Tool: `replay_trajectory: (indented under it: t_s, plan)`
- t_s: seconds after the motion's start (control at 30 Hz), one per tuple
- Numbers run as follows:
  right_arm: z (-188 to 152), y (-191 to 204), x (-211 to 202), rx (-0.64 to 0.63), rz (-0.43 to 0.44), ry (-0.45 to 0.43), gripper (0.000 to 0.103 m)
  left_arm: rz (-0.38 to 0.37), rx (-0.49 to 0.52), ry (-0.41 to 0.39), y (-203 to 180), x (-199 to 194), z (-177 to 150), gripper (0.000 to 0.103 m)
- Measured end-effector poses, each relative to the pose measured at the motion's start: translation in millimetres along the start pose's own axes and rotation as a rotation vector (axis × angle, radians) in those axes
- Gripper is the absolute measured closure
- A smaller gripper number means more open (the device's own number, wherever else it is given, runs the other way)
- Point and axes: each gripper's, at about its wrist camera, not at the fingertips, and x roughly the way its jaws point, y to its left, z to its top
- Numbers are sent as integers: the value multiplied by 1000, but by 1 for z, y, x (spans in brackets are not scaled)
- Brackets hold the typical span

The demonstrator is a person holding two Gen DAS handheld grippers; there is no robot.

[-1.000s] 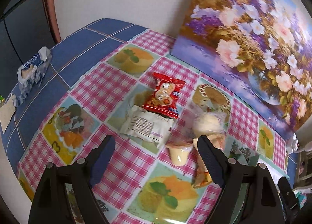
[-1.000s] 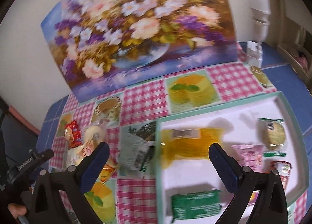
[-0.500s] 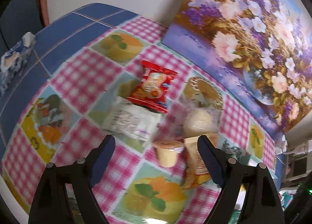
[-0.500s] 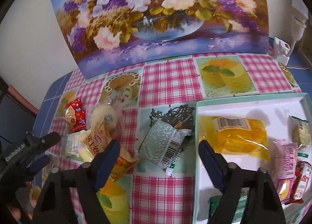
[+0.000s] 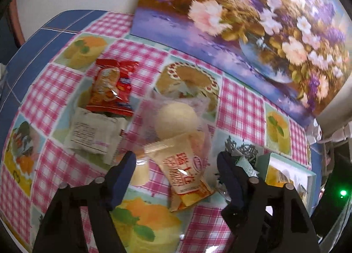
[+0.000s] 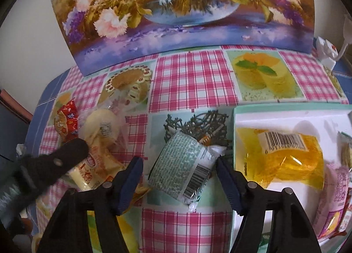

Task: Organize snacks
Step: 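Grasp the cream swiss roll bag with the left tool while the right tool grasps the green-white packet, then carry the cream swiss roll bag and green-white packet over the white tray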

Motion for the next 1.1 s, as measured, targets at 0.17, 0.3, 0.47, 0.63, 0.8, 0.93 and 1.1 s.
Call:
replay_trajectory:
  t_s: [0.17, 0.3, 0.47, 0.63, 0.8, 0.93, 1.1]
  plan:
    - [0, 7, 4, -39, -36, -10, 34, 8, 23, 16, -8, 9, -3, 41]
    - [0, 3, 8, -35, -25, 7, 41, 13, 26, 32, -8, 18, -6, 45]
    - [-3, 3, 13, -37, -21, 19, 43, 6, 15, 42, -6, 26, -10, 57]
    - [-3, 1, 12, -27, -15, 16, 47, 0, 13, 35, -5, 26, -11, 64]
    - [-1, -2, 4, -10, -11, -5, 48, -6, 24, 14, -6, 20, -10, 68]
    - [3, -4, -5, 5, -3, -21, 48, -4, 42, -15, -9, 8, -9, 68]
    - [9, -10, -26, 36, 11, -47, 48, -10, 53, -65, -15, -12, -4, 68]
